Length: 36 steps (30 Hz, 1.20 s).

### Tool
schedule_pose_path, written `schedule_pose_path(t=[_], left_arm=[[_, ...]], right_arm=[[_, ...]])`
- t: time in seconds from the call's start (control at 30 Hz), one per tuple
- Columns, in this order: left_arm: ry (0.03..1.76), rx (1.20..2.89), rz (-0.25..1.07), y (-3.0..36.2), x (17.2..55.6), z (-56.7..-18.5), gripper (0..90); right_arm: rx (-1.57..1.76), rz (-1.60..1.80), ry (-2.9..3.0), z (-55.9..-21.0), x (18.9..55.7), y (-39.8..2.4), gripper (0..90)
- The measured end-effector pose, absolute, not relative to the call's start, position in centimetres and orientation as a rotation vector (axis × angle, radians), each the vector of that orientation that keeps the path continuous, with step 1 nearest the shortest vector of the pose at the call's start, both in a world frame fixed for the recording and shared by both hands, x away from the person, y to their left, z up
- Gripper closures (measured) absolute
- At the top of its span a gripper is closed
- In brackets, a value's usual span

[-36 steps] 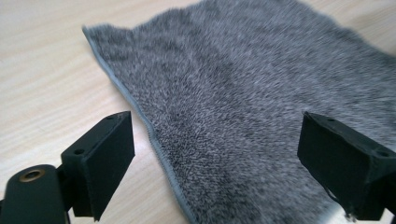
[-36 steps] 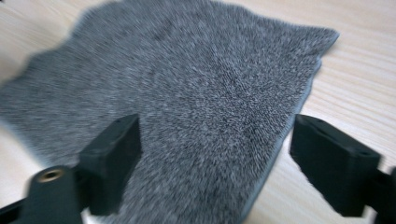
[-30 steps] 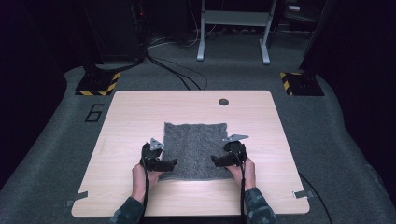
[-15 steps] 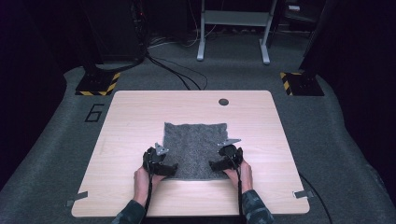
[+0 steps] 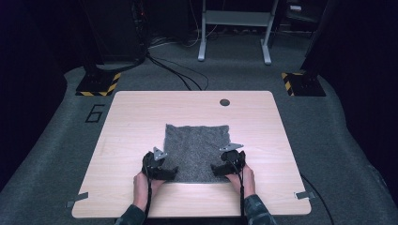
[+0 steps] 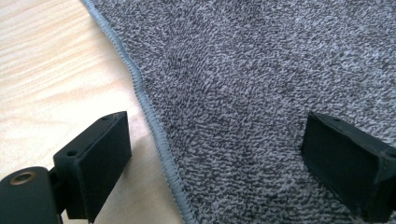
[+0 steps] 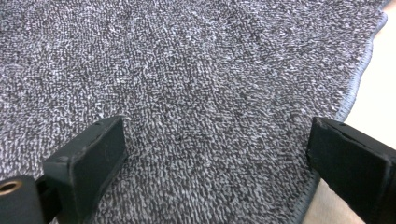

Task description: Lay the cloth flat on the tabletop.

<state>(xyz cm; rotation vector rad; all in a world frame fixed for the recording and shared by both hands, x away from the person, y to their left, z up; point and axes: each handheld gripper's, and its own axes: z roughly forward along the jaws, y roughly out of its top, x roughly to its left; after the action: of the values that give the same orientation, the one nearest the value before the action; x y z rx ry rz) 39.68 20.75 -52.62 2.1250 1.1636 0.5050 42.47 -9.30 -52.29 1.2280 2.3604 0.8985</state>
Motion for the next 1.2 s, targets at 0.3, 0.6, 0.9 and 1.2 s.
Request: schedule_pose_path(t=[0.3,0.6,0.9,1.2], left_arm=[[1.146,2.115,0.504,20.6,38.2,-52.8,8.3],[1.126,2.107,0.504,20.4,36.3,-52.9,8.3],[1.109,2.09,0.494,20.3,35.3,-53.0,8.4],[1.138,1.988,0.491,22.7,36.2,-50.5,8.3]], right_arm=[[1.215,0.913,2.355,-52.4,41.3,-9.8,4.6],[1.218,0.925,2.341,-52.5,39.5,-10.2,5.4],[1.213,0.931,2.342,-52.5,38.0,-10.6,5.4],[1.212,0.987,2.31,-51.4,37.8,-10.5,1.5]])
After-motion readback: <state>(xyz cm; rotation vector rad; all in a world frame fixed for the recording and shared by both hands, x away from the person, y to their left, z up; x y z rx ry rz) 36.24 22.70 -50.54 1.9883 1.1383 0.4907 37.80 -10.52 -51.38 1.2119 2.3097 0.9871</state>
